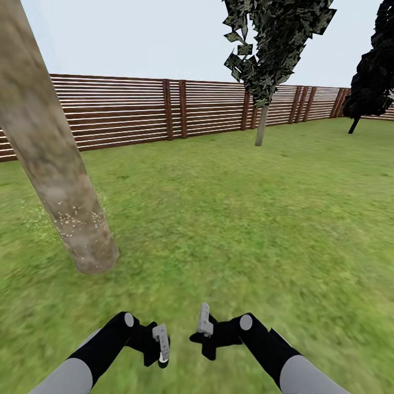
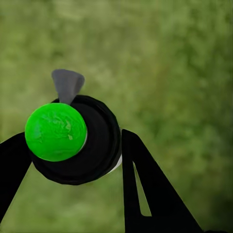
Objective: In the garden, pick up the pesticide atomizer on the floor and spray pesticide onto both trees until each tree trunk is fully covered.
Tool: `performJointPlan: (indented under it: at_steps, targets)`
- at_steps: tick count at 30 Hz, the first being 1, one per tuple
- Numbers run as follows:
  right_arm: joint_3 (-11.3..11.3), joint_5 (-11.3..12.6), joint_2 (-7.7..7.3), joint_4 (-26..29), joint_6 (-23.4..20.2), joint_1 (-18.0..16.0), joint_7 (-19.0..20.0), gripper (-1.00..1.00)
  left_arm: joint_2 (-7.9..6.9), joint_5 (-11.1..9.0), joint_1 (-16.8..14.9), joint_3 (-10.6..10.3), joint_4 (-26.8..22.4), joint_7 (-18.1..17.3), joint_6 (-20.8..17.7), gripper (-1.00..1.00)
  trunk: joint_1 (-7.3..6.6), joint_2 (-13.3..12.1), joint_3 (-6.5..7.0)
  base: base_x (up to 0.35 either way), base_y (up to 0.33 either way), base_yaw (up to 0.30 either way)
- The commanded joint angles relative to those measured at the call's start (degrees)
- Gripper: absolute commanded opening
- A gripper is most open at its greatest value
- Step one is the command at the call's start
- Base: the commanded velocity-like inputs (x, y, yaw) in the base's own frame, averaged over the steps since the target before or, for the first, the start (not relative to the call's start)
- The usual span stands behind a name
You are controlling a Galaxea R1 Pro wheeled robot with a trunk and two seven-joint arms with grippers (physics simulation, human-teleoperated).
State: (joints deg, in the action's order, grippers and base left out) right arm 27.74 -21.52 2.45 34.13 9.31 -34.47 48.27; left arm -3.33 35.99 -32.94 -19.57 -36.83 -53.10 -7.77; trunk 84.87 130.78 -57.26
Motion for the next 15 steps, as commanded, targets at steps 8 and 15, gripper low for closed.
performJointPlan:
  at_steps: [8, 15]
  targets:
    - [-0.3, -0.7, -0.16, -0.1, 0.5, -0.2, 0.6, -1.00, -0.07, -0.3, 0.1, -0.4, 0.3, -1.9, 2.6, -1.00, -0.01, 0.0, -0.05, 0.000, 0.000, 0.000]
    - [-0.3, -0.7, -0.17, -0.1, 0.4, -0.2, 0.7, -1.00, 1.35, -0.3, 0.2, -0.3, 0.5, -3.2, 4.0, -1.00, -0.01, 0.0, -0.05, 0.000, 0.000, 0.000]
